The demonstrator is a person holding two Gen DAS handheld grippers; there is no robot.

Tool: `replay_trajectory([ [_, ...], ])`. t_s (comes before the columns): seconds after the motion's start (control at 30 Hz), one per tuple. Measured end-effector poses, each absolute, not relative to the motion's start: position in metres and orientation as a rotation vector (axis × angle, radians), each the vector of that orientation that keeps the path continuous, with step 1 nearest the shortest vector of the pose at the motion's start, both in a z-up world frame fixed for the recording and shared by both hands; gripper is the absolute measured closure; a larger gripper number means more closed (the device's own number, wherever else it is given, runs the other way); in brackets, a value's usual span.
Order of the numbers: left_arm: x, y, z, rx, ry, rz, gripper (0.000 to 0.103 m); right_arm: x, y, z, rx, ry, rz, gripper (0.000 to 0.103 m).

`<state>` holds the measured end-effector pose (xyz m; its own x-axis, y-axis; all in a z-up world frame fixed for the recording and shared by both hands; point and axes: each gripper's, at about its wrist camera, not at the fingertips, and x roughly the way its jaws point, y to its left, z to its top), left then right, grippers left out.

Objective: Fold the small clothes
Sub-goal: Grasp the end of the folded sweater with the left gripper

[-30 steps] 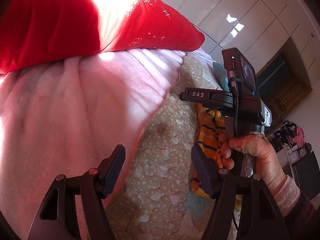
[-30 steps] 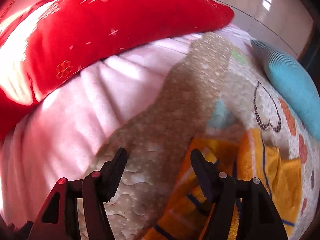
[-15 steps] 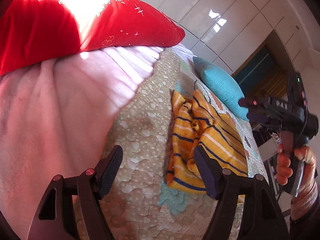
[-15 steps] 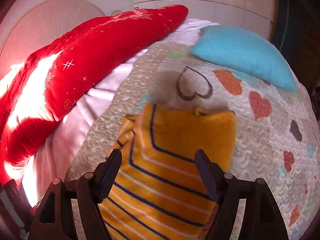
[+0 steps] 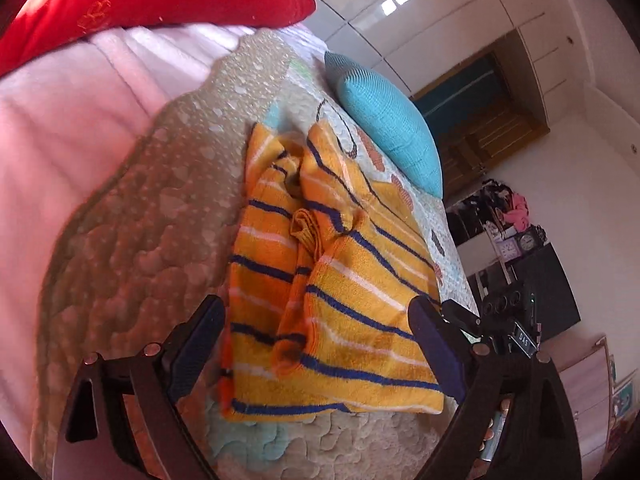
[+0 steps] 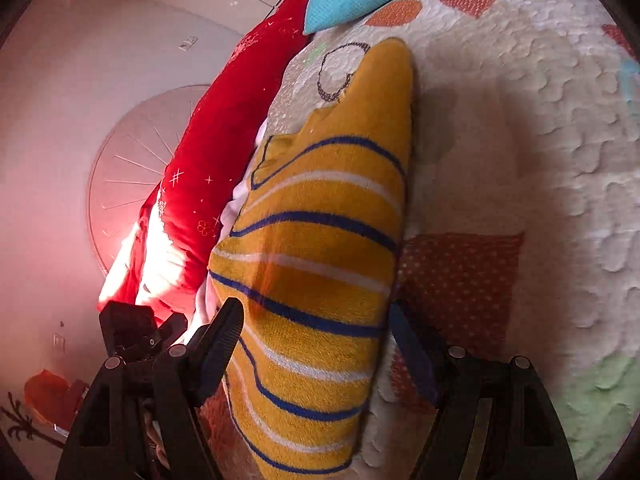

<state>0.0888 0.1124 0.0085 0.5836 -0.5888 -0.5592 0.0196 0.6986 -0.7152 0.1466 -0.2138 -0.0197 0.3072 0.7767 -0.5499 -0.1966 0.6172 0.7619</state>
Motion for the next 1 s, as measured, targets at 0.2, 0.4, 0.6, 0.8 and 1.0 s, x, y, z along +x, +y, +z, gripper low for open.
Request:
replay_trajectory([
  [0.2, 0.112, 0.086, -0.007, -0.681, 1.008, -0.292, 0.064, 0.153, -0.183, -0.024, 0.636, 1.043, 0.646, 0.054],
  [0.4, 0.069, 0.047, 0.013, -0.711, 1.028, -0.342, 0.073, 0.118, -0.208, 0.022, 0.524, 0.992, 0.68, 0.062],
  [0.6, -0.006, -0.007, 0.011, -0.62, 1.079, -0.412, 0.067, 0.036, -0.255, 0.023, 0.277, 1.028, 0.639, 0.048],
  [0.8, -0.056, -0.004, 0.046, -0.566, 0.996, -0.403, 0.059, -0.034, -0.337, 0.018, 0.263, 0.943, 0.581, 0.031],
  [1.0, -0.025, -0.013, 0.083, -0.49, 0.901, -0.38, 0.038, -0.059, -0.377, 0.018, 0.376, 0.851, 0.522, 0.03],
])
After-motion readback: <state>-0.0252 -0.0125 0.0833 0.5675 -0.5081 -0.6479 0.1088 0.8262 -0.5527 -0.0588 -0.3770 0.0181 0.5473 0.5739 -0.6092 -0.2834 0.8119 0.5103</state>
